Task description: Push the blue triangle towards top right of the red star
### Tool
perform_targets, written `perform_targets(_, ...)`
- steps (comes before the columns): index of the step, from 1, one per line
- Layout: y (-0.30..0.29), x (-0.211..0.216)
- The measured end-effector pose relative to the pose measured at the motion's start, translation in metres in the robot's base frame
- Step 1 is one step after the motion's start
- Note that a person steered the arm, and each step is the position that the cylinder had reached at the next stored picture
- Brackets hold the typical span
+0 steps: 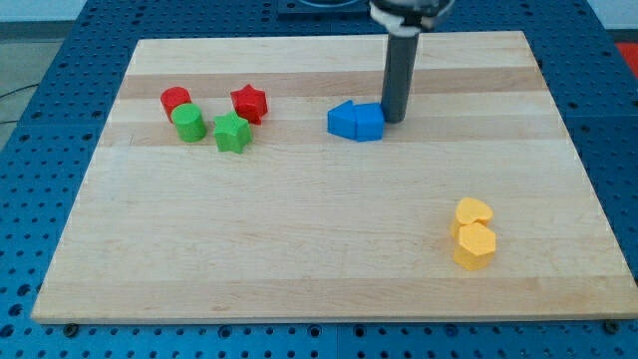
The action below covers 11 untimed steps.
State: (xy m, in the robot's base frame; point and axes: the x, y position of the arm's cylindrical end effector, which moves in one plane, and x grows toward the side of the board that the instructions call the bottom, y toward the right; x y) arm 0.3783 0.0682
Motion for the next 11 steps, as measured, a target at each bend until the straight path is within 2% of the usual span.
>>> perform_targets(1, -0.057, -0.018)
perform_targets(2, -0.060, -0.032)
perform_targets(3, 0.025, 0.035)
perform_targets(4, -0.004, 0.095)
perform_targets(6, -0.062, 0.014)
perform_targets(7, -0.078, 0.017)
perform_targets(8, -0.081, 0.039)
perform_targets(9, -0.120, 0.040)
perform_targets(11, -0.130, -0.014)
